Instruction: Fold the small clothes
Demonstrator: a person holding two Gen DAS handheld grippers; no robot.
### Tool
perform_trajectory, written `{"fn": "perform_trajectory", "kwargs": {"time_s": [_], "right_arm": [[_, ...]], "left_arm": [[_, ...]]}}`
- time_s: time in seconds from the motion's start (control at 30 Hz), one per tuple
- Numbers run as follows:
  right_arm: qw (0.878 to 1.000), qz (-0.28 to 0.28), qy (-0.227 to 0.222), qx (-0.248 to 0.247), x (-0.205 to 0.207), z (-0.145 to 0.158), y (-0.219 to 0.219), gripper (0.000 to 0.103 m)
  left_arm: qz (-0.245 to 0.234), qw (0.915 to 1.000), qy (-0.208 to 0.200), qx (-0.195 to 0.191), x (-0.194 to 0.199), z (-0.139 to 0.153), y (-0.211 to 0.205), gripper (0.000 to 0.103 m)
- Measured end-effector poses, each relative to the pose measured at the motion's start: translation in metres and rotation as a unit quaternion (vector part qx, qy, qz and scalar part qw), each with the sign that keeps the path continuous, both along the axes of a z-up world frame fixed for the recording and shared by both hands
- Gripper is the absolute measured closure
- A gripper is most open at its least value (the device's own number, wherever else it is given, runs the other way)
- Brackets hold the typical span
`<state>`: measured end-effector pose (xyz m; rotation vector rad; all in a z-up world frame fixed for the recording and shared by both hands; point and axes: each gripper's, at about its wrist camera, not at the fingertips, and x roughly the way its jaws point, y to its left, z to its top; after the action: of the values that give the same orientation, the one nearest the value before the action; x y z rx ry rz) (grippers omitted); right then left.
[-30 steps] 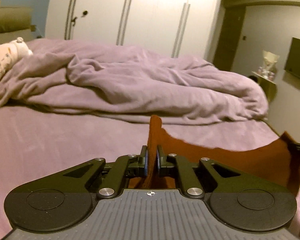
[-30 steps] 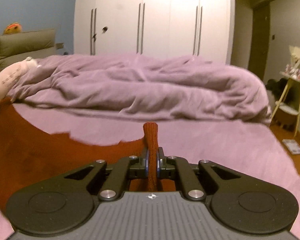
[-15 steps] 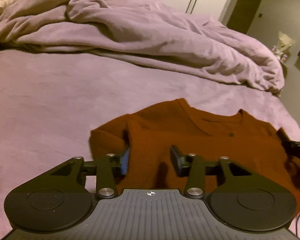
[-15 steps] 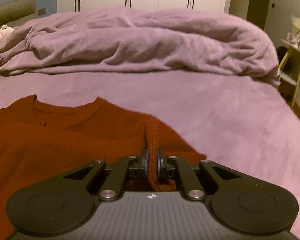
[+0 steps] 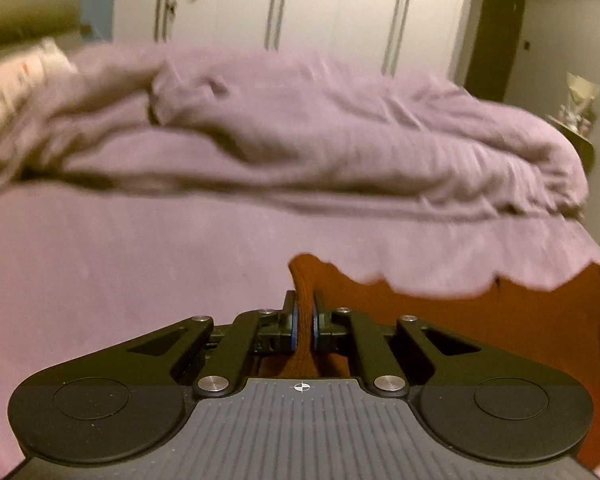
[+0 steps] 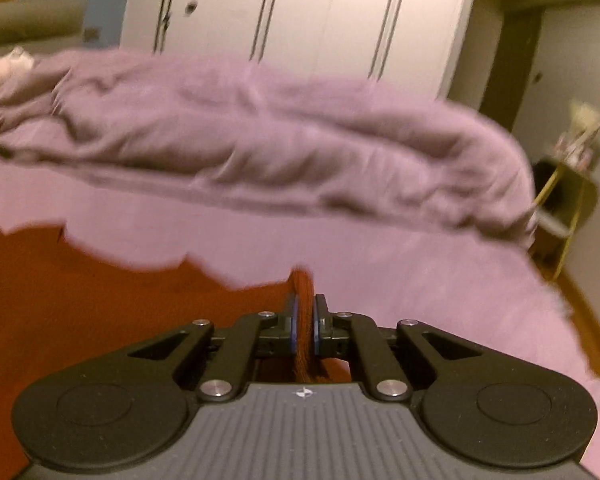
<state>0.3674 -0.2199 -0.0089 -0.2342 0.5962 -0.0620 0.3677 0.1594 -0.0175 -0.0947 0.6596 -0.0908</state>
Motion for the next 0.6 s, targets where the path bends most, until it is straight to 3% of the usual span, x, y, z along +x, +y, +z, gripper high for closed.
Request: {"fn": "perform_trajectory", "kwargs": {"time_s": [0.03,0.13,0.2,0.27,0.3,0.37,0.43,0.6], "right_arm": [[1.000,-0.016,-0.009,-0.011,0.007,0.002,0.002,0.103],[0.998,-0.053,-0.018,0.000,0.029,0.000,0.000,0.103],[0.998,-0.066,0.002,0.019,0.040,-0.011,-0.003,0.103],[0.996,-0.057,0.040,0.063,0.042,-0.022,-0.010,0.103],[0.993,-0.043,0.067,0.091,0.042,-0.028,-0.012,0.099],[0.987,-0.010,0.101,0.123,0.040,-0.037,-0.016,0.081],[0.990,-0.003,0.106,0.097,0.038,-0.042,-0.014,0.054],[0.986,0.015,0.135,0.099,0.044,-0.052,-0.010,0.051]], "left_arm": [[0.009,0.9999,-0.003,0.001,0.006,0.003,0.000,0.094],[0.046,0.9983,-0.011,0.034,0.023,-0.008,-0.007,0.095],[0.069,0.9944,-0.009,0.079,0.030,-0.025,-0.014,0.095],[0.058,0.9959,0.028,0.063,0.035,-0.043,-0.011,0.095],[0.055,0.9967,0.047,0.036,0.034,-0.051,-0.007,0.095],[0.046,0.9964,0.068,0.020,0.033,-0.063,-0.005,0.095],[0.035,0.9969,0.067,0.023,0.031,-0.068,-0.005,0.088],[0.024,0.9977,0.063,0.005,0.028,-0.066,-0.003,0.061]]}}
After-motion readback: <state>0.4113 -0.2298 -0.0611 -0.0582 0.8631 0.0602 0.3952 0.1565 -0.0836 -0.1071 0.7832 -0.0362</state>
